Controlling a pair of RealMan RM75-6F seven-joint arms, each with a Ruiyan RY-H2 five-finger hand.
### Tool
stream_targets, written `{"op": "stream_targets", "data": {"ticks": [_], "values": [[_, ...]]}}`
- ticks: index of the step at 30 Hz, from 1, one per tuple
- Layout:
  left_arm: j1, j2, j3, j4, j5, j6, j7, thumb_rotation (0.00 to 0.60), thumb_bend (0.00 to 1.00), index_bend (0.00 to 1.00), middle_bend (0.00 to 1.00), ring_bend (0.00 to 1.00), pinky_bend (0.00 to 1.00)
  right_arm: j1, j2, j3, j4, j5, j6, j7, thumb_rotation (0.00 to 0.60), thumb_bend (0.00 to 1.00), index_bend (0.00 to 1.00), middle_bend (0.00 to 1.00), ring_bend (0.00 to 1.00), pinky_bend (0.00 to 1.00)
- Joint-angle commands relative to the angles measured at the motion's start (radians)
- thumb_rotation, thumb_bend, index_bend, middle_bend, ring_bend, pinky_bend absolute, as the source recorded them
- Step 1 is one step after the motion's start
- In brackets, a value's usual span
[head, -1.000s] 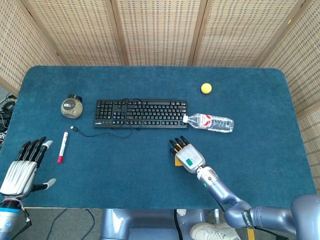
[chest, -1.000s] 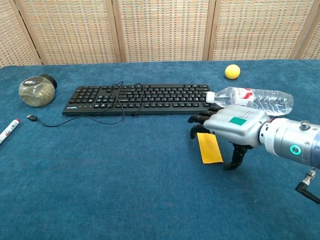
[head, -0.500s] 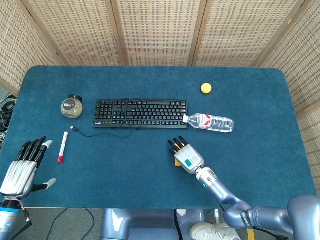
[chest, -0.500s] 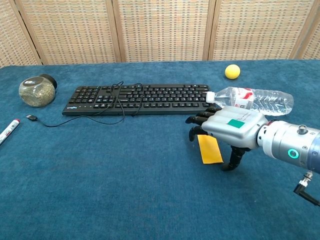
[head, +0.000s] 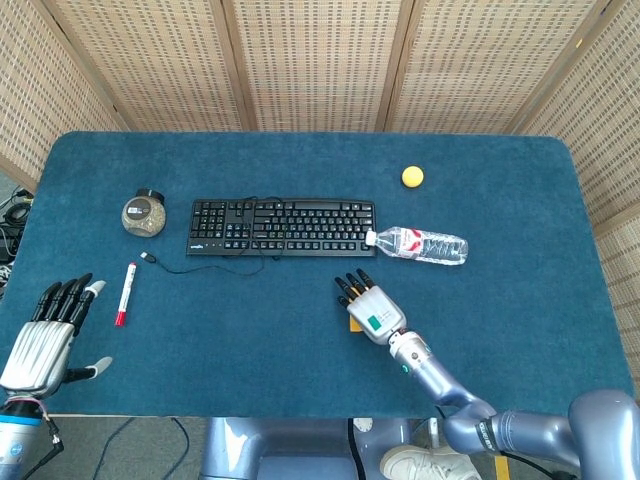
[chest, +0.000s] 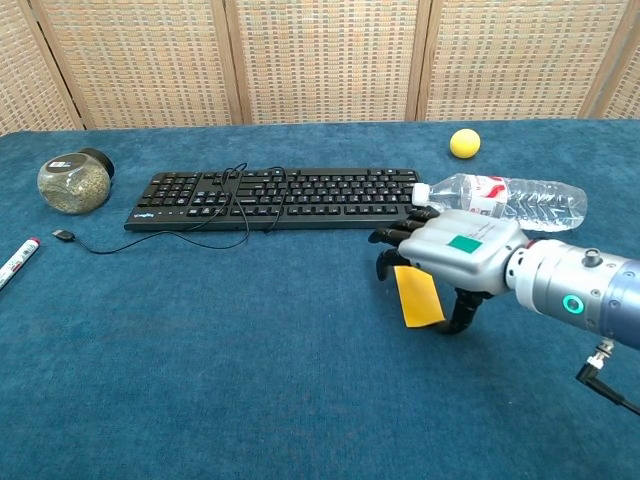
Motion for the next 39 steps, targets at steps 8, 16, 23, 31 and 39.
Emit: {"op": "stream_targets", "data": {"ticks": [8,16,23,31,39], "values": [[-0.001,0.0,0.0,0.0,-0.001,0.0,0.001,0.6,0.0,0.0,0.0,0.0,0.0,0.003,0.003,0.001,-0.005,0.003,-0.002,-0.002,0.6,0.26,0.26,0.0,0.0,0.0],[0.0,0.002,0.0,-0.001,0.0,0.001,-0.002,0.6,0.0,0.0,0.0,0.0,0.0,0.008,-0.001,-0.007,-0.003,0.004,-0.015,-0.007,0.6,0.42,0.44,0.0,0.0,0.0],[0.0,0.002,0.001,0.0,0.0,0.001,-0.004,0.6,0.0,0.0,0.0,0.0,0.0,0.011,0.006,-0.009,-0.005,0.008,-0.021,-0.007,0.6,0.5,0.5,0.0,0.0,0.0],[-0.001,0.002,0.001,-0.001,0.0,-0.001,-0.003,0.6,0.0,0.0,0.0,0.0,0.0,0.01,0.008,-0.014,0.002,0.003,-0.022,-0.002,0.6,0.5,0.65,0.0,0.0,0.0],[-0.002,0.0,0.001,-0.001,-0.001,-0.002,0.0,0.6,0.0,0.0,0.0,0.0,0.0,0.01,0.004,-0.015,0.021,-0.015,-0.018,0.018,0.6,0.51,0.73,0.0,0.0,0.0]]}}
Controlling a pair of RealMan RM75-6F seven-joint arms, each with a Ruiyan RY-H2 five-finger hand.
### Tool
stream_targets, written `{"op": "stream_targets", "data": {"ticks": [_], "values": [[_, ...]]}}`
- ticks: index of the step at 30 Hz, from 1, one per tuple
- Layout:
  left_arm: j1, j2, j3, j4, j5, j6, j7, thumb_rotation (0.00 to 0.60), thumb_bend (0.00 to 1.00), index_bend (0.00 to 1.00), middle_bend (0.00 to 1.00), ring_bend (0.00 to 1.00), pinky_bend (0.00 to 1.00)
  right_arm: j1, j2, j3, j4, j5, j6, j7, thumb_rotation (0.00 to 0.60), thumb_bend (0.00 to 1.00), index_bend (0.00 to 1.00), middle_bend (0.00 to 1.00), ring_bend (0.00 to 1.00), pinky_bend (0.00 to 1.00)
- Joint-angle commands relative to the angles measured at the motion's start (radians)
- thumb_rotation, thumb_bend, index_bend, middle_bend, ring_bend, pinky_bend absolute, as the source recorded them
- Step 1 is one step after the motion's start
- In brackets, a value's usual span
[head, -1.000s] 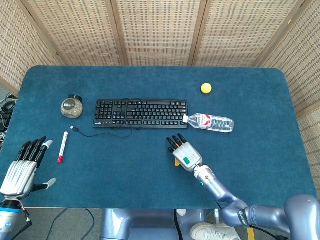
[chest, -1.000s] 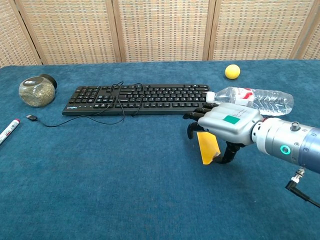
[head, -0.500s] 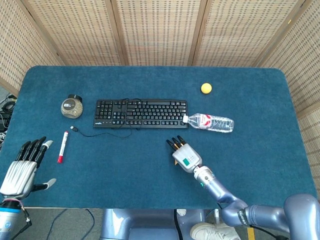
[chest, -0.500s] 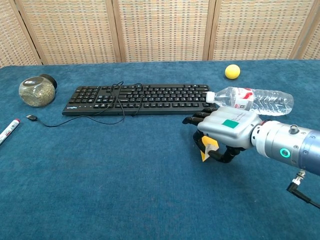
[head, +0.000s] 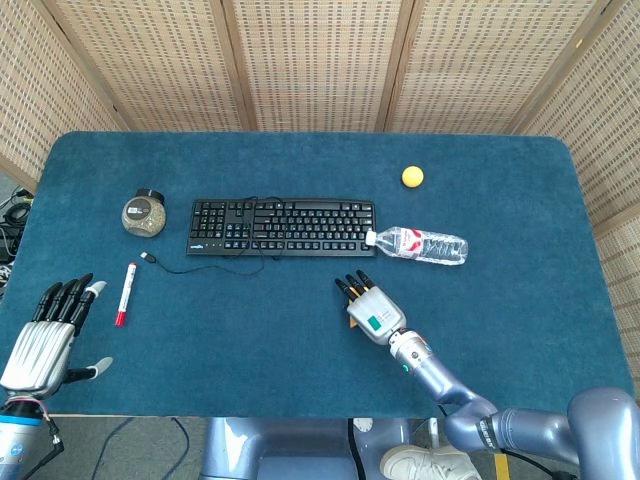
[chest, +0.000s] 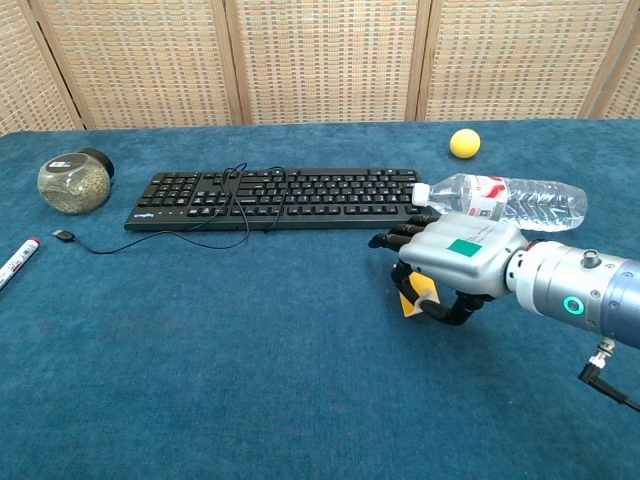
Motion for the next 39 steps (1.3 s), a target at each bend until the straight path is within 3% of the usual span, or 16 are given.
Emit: {"op": "stream_targets", "data": {"ticks": [1,10,24,32,39], "values": [[0.0,0.0,0.001,0.0,0.0,-0.001,0.001,0.6,0.0,0.0,0.0,0.0,0.0,0.0,0.0,0.0,0.005,-0.008,0.003,0.006,0.6,0.51,0.74,0.0,0.0,0.0],[-0.003,0.002,0.0,0.0,-0.003,-0.007,-0.004,0.6,0.0,0.0,0.0,0.0,0.0,0.009,-0.001,0.023,0.028,-0.022,0.011,0.031,0.6,0.51,0.78,0.0,0.0,0.0],[-0.01,0.019,0.0,0.002,-0.004,-0.021,-0.041,0.6,0.0,0.0,0.0,0.0,0.0,0.081,0.05,0.207,0.072,0.071,0.094,-0.093,0.6,0.51,0.8,0.02,0.0,0.0],[-0.008,0.023,0.006,0.0,0.01,-0.017,-0.049,0.6,0.0,0.0,0.0,0.0,0.0,0.074,0.144,0.246,-0.068,0.101,0.128,-0.102,0.6,0.5,0.8,0.02,0.0,0.0],[-0.008,0.028,0.006,-0.001,0.016,-0.014,-0.058,0.6,0.0,0.0,0.0,0.0,0.0,0.05,0.223,0.268,-0.287,0.189,0.048,0.057,0.6,0.49,0.8,0.03,0.0,0.0]]}}
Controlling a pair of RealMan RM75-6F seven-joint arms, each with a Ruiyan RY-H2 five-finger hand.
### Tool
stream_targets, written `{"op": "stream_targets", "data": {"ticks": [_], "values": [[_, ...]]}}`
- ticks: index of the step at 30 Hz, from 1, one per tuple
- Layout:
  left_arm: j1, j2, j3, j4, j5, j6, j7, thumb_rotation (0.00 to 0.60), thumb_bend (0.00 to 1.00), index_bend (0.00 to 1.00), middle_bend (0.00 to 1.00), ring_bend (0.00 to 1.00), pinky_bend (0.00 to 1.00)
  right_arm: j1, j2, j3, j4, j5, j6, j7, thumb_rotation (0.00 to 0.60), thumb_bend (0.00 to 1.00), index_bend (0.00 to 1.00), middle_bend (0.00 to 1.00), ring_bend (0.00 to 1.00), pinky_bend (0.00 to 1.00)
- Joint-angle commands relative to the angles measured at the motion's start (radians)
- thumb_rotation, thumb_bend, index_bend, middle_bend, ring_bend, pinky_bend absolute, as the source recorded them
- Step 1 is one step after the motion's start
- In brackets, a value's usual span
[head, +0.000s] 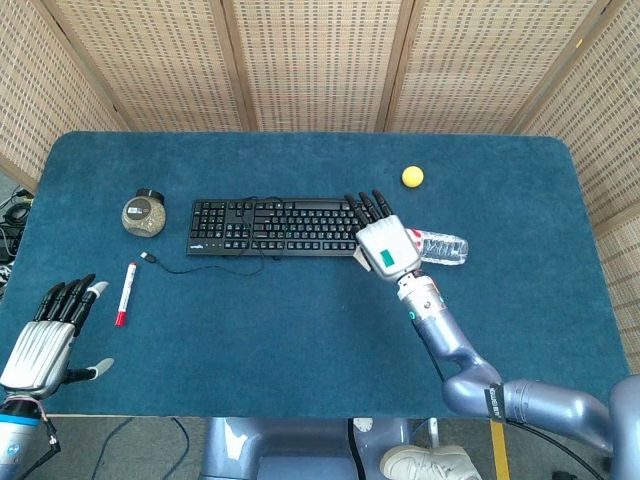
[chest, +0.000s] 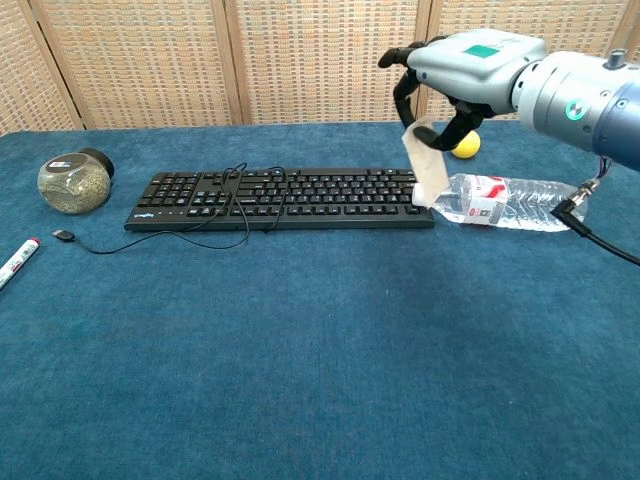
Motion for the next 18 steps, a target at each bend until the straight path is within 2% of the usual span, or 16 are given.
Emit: {"op": "stream_targets", "data": {"ticks": [1,3,7,11,15,18], "values": [[0.0,0.001,0.001,-0.001,0.004,0.0,-0.002,0.6,0.0,0.0,0.0,0.0,0.0,-0.016,0.064,0.015,-0.147,0.077,-0.084,0.127,0.6,0.49,0.8,0.03,0.0,0.0],[-0.004,0.003,0.005,0.001,0.007,-0.011,-0.007,0.6,0.0,0.0,0.0,0.0,0.0,-0.019,0.087,0.023,-0.246,0.146,-0.176,0.245,0.6,0.49,0.8,0.02,0.0,0.0],[-0.008,0.011,0.003,0.001,-0.002,-0.019,-0.021,0.6,0.0,0.0,0.0,0.0,0.0,0.013,0.108,0.041,-0.306,0.231,-0.266,0.35,0.6,0.49,0.8,0.02,0.0,0.0],[-0.01,0.014,0.005,0.001,0.0,-0.025,-0.03,0.6,0.0,0.0,0.0,0.0,0.0,0.053,0.102,0.041,-0.31,0.292,-0.32,0.408,0.6,0.49,0.79,0.02,0.0,0.0],[-0.014,0.015,0.007,0.001,-0.001,-0.032,-0.029,0.6,0.0,0.0,0.0,0.0,0.0,0.092,0.078,0.032,-0.296,0.329,-0.343,0.443,0.6,0.49,0.74,0.02,0.0,0.0],[-0.013,0.017,0.007,0.0,-0.003,-0.032,-0.032,0.6,0.0,0.0,0.0,0.0,0.0,0.115,0.061,0.02,-0.288,0.351,-0.346,0.467,0.6,0.49,0.66,0.03,0.0,0.0]]}}
